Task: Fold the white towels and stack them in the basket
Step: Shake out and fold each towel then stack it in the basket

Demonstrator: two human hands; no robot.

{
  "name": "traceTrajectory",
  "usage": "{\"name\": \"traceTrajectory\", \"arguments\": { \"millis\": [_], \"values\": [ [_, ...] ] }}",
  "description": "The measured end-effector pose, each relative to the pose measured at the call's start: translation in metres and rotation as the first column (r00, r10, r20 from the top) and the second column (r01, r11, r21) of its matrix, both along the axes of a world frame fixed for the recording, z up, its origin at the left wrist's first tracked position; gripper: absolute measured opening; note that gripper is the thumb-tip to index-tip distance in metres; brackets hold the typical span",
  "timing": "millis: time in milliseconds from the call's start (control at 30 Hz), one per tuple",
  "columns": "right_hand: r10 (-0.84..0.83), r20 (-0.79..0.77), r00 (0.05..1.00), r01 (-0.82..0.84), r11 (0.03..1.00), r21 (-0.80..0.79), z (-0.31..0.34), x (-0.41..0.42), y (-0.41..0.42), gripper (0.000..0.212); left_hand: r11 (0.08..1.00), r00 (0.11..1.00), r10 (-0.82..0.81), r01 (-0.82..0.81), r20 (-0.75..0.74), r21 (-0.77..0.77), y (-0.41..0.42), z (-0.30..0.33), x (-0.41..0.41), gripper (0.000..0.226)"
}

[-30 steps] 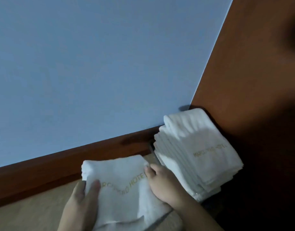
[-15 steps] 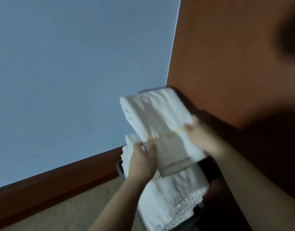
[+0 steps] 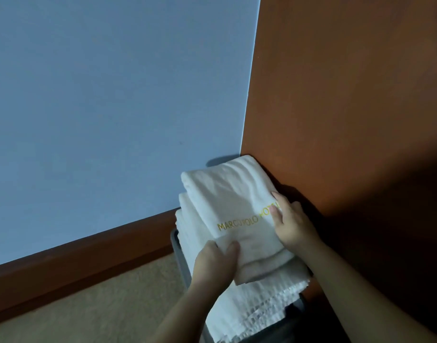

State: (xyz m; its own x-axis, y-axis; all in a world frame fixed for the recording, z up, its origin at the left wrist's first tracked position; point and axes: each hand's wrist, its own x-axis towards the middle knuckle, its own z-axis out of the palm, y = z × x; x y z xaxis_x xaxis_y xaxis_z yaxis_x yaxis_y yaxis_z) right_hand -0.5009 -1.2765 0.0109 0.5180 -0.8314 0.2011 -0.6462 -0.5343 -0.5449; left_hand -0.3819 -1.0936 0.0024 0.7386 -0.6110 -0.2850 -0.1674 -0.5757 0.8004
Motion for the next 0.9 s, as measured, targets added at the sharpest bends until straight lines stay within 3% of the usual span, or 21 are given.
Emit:
{"name": "traceTrajectory", "arguments": {
  "millis": [100,200,333,400,433,500,600,700,800,900],
  "values": [
    [-0.012,-0.033,0.999,0.008,0.993,-0.12,0.003,-0.007,0.005,0.046,0.994,0.999,0.038,-0.035,0.022,-0.104,0.013,0.016,-0.01,0.031],
    [-0.036,-0.211,0.977,-0.005,0.982,-0.191,-0.004,-0.01,0.013,0.044,0.997,1.0,0.012,-0.012,-0.001,-0.081,0.025,0.009,-0.022,0.028],
    [-0.078,-0.322,0.943,0.014,0.981,-0.196,-0.013,-0.008,0.018,0.039,0.999,1.0,-0.018,0.018,-0.019,-0.034,0.034,-0.01,-0.036,0.035],
    [-0.124,-0.319,0.94,0.031,0.96,-0.28,-0.009,-0.002,0.016,0.037,1.0,0.995,0.019,-0.018,0.1,-0.012,0.032,-0.017,-0.035,0.043],
    [-0.139,-0.309,0.941,0.033,0.945,-0.326,-0.004,0.003,0.015,0.037,0.998,0.965,0.065,-0.058,0.255,-0.032,0.03,-0.018,-0.031,0.052],
    [-0.065,-0.271,0.96,-0.04,0.93,-0.366,0.011,0.021,0.01,0.041,0.996,0.848,0.088,-0.066,0.522,-0.06,0.019,-0.01,-0.016,0.097],
    [0.226,-0.289,0.93,-0.286,0.94,-0.185,0.033,0.063,-0.014,0.063,0.967,0.683,-0.253,0.165,0.685,0.192,-0.018,0.021,0.027,0.157],
    [0.342,-0.459,0.82,-0.406,0.913,-0.045,0.023,0.1,-0.048,0.082,0.854,0.575,-0.516,0.288,0.635,0.433,-0.062,0.036,0.078,0.177],
    [0.31,-0.478,0.822,-0.345,0.938,0.015,-0.012,0.108,-0.061,0.098,0.746,0.594,-0.645,0.351,0.481,0.566,-0.082,0.011,0.115,0.184],
    [0.326,-0.458,0.827,-0.349,0.936,0.037,-0.04,0.112,-0.06,0.091,0.748,0.628,-0.638,0.368,0.446,0.552,-0.083,-0.015,0.128,0.185]
  ]
}}
